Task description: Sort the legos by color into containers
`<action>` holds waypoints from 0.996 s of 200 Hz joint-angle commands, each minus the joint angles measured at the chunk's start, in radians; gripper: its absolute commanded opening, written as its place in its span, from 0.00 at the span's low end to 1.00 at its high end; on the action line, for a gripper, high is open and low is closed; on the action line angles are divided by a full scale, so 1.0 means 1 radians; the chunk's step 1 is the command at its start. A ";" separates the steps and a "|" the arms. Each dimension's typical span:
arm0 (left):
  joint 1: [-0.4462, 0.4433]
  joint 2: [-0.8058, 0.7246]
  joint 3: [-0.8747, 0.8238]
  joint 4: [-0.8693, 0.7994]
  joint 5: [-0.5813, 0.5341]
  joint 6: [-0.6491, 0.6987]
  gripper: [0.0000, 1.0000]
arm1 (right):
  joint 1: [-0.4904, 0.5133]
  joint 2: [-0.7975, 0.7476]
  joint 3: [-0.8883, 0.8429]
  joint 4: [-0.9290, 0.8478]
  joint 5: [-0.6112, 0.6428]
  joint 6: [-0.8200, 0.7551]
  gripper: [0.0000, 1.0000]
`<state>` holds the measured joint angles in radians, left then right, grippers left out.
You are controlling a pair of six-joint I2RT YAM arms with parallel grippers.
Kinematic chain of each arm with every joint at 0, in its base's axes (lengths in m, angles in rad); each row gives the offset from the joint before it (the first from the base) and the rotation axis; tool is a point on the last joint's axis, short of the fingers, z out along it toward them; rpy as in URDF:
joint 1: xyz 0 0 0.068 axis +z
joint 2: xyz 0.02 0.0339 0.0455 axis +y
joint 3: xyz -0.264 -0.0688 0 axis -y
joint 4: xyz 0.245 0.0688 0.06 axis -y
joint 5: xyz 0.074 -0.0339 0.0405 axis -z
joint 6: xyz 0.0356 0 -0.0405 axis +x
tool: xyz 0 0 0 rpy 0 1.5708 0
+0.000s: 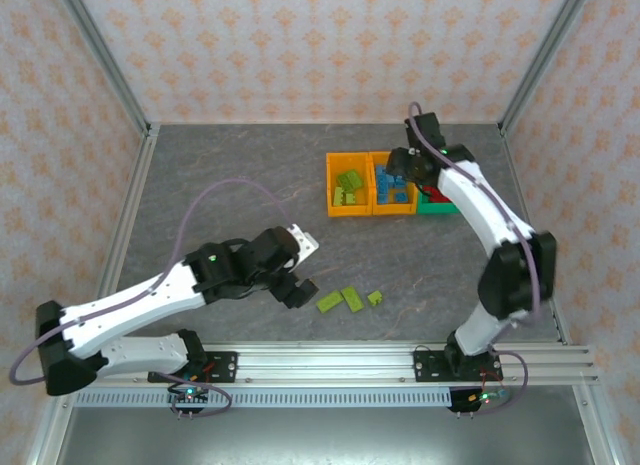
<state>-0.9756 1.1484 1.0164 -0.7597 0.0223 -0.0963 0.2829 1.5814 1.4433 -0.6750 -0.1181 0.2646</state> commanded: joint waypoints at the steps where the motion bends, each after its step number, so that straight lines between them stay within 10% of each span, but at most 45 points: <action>1: -0.013 0.088 -0.018 0.100 0.056 -0.115 0.96 | 0.010 -0.173 -0.128 -0.066 -0.147 0.032 0.65; 107: -0.115 0.588 0.086 0.158 0.083 -0.096 0.86 | 0.070 -0.658 -0.463 -0.199 -0.204 0.177 0.78; 199: -0.134 0.644 0.093 0.161 0.003 -0.115 0.33 | 0.082 -0.595 -0.444 -0.169 -0.247 0.171 0.79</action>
<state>-1.1149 1.8137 1.1126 -0.6033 0.1112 -0.2012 0.3511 0.9791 0.9894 -0.8494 -0.3351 0.4240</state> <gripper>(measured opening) 0.349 0.792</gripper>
